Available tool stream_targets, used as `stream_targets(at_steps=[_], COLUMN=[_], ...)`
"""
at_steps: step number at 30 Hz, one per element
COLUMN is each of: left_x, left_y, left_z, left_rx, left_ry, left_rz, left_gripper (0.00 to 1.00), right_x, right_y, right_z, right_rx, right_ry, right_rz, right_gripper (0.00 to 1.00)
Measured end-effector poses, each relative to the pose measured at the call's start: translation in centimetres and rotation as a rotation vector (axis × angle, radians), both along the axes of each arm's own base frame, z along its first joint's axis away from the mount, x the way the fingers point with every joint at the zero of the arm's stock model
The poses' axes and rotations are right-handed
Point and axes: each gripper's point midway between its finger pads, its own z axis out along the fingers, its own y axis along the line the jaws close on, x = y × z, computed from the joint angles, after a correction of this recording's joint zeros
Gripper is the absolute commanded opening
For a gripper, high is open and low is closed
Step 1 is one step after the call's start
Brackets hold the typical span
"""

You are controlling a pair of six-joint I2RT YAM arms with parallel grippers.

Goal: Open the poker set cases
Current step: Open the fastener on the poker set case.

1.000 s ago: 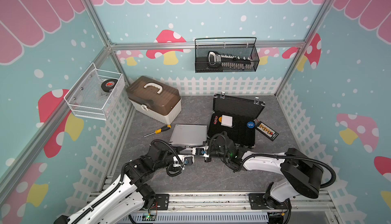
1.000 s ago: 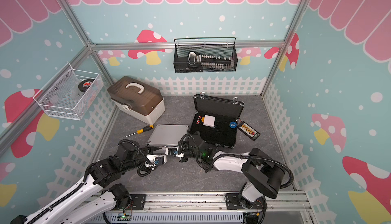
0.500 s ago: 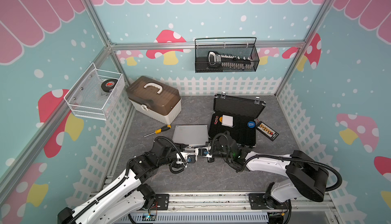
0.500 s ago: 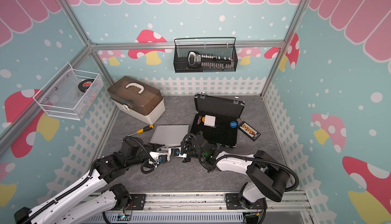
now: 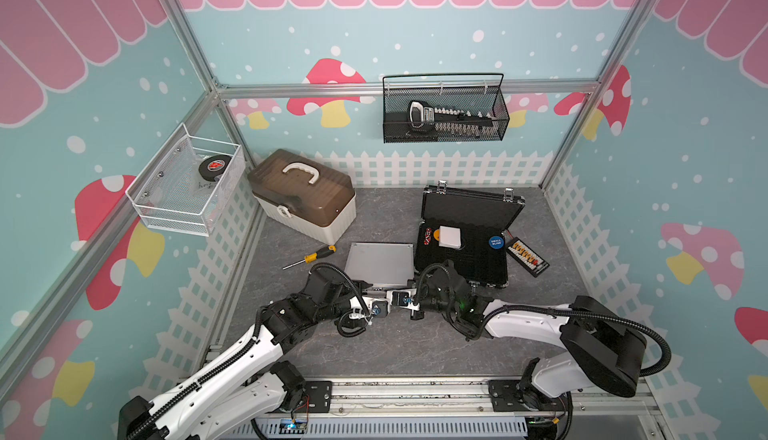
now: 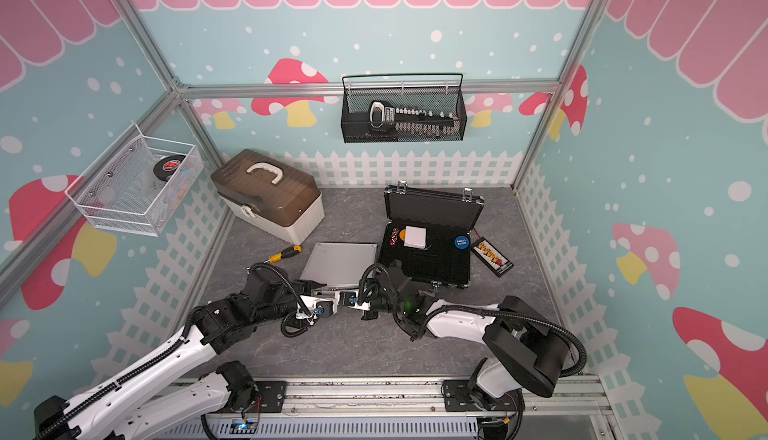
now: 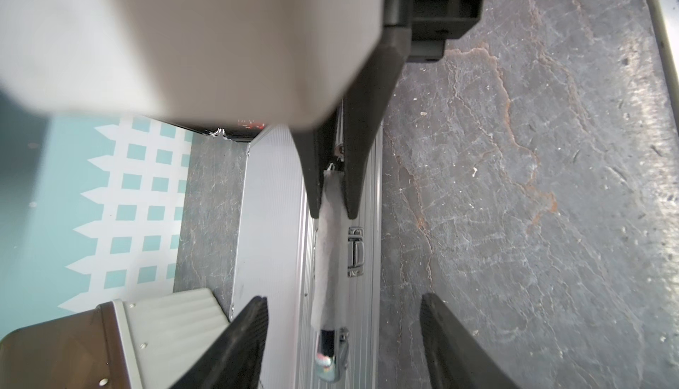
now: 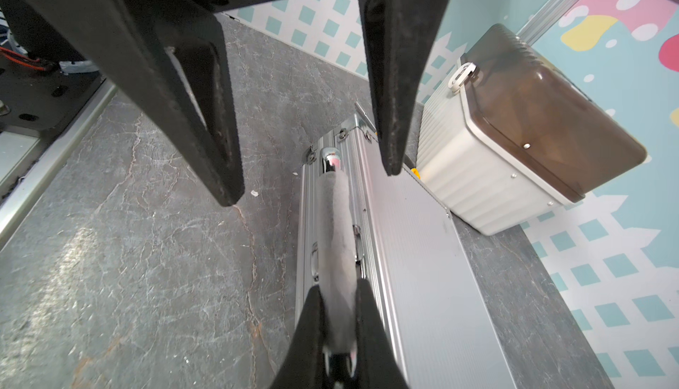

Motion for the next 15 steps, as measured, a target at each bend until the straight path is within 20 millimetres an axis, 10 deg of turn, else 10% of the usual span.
stream_targets(at_steps=[15], left_x=[-0.3], left_y=[2.1], left_z=[-0.8], left_rx=[0.008], left_ry=[-0.011], left_rz=[0.065], left_gripper=[0.75], right_x=[-2.0], right_y=[1.6], right_z=[4.4], right_rx=[0.167], right_ry=[-0.061], right_rz=[0.102], right_gripper=[0.00])
